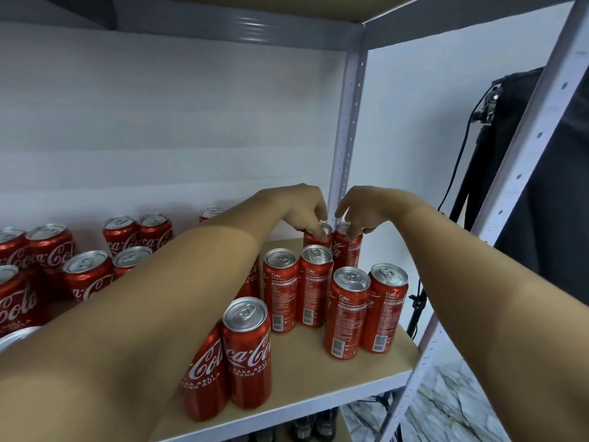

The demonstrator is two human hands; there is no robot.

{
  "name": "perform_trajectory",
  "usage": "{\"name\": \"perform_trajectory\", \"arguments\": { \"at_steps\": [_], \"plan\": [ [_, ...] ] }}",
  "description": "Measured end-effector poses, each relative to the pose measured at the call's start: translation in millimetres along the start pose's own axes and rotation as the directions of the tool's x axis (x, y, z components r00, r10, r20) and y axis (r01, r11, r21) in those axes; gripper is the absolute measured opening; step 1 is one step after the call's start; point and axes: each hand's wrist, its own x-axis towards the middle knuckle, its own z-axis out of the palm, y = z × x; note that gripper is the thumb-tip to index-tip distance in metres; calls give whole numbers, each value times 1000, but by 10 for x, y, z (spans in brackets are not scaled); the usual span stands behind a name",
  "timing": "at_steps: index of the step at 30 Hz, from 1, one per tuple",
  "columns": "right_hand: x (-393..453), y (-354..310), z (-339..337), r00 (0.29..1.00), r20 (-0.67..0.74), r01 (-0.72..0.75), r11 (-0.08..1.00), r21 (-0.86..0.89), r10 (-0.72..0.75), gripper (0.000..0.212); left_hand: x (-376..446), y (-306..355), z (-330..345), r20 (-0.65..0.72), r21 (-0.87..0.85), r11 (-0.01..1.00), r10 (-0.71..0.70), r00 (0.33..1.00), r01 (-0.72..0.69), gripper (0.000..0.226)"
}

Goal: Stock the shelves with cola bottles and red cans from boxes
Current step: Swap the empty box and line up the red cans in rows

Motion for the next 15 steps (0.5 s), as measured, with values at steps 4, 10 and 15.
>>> {"name": "perform_trajectory", "arguments": {
  "at_steps": [4, 10, 15],
  "plan": [
    [10, 14, 35, 998, 7, -60, 997, 41, 60, 65, -25, 31, 34, -19, -37, 994, -106, 994, 105, 63],
    [51, 64, 37, 999, 3, -43, 999, 17, 43, 57, -22, 66, -2, -9, -8, 997, -78, 997, 78, 47],
    [19, 23, 36, 1000, -21, 21, 1000, 9, -21, 71, -17, 5, -27, 23, -52, 997, -58, 998, 59, 54]
  ]
}}
